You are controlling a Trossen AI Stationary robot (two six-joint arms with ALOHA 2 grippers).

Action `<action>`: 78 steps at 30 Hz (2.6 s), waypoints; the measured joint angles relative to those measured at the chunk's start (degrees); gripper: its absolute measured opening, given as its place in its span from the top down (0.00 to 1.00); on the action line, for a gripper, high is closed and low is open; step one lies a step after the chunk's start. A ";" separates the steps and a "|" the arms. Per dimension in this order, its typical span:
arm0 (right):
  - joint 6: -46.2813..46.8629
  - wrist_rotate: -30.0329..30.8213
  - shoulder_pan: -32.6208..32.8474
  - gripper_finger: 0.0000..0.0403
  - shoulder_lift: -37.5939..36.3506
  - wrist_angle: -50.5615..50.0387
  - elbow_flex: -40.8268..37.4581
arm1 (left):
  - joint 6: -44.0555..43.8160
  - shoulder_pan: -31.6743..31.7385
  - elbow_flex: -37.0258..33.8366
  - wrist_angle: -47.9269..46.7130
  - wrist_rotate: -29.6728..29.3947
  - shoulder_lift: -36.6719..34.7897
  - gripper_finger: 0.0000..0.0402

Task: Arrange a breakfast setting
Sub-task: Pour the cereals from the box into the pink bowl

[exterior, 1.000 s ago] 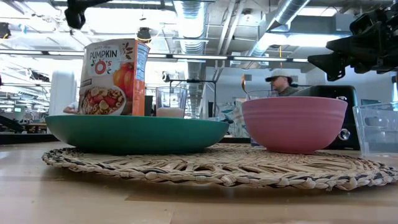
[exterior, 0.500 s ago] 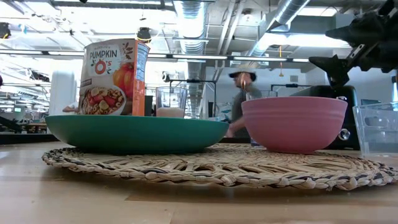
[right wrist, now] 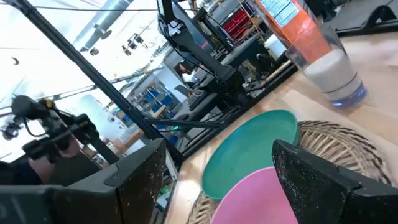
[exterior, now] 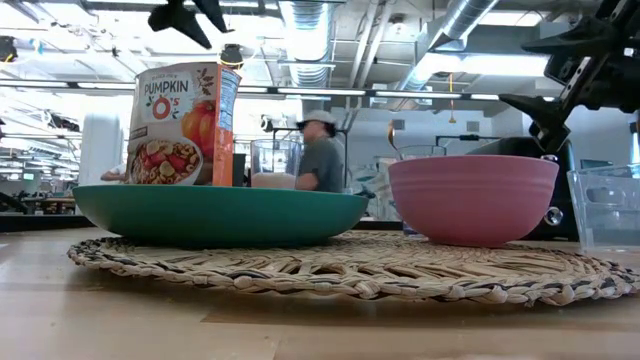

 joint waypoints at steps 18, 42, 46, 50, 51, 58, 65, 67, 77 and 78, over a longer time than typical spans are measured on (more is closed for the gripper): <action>-0.19 0.00 0.00 0.21 0.00 -0.37 0.11 | 9.42 4.68 -0.02 -5.05 3.67 12.15 0.42; -0.25 0.02 0.00 0.21 0.01 -2.93 0.17 | 13.93 4.65 0.02 -10.25 0.50 18.05 0.89; -0.25 0.02 0.00 0.21 0.02 -2.95 0.17 | 14.42 4.65 0.02 -10.76 0.58 18.02 0.98; -0.25 0.02 0.00 0.21 0.02 -2.94 0.17 | 14.95 4.65 0.02 -11.32 0.58 18.00 0.99; -0.25 0.02 0.00 0.21 0.00 -2.95 0.17 | 14.95 4.65 0.02 -11.42 0.58 18.00 1.00; -0.25 0.02 0.00 0.21 0.02 -3.50 0.20 | 14.97 4.62 0.03 -12.87 0.45 17.50 1.00; -0.25 0.02 -0.02 0.21 0.02 -4.02 0.22 | 12.43 3.37 6.08 -22.24 -3.58 15.00 1.00; -0.25 0.02 -0.01 0.21 0.00 -4.02 0.22 | 11.81 3.08 8.14 -23.33 -3.55 14.10 1.00; -0.25 0.04 -0.07 0.21 0.01 -4.04 0.22 | 9.79 2.82 13.55 -22.90 0.64 9.66 1.00; -0.25 0.03 -0.07 0.21 0.01 -4.07 0.22 | 9.83 2.77 13.55 -22.89 -0.47 9.62 1.00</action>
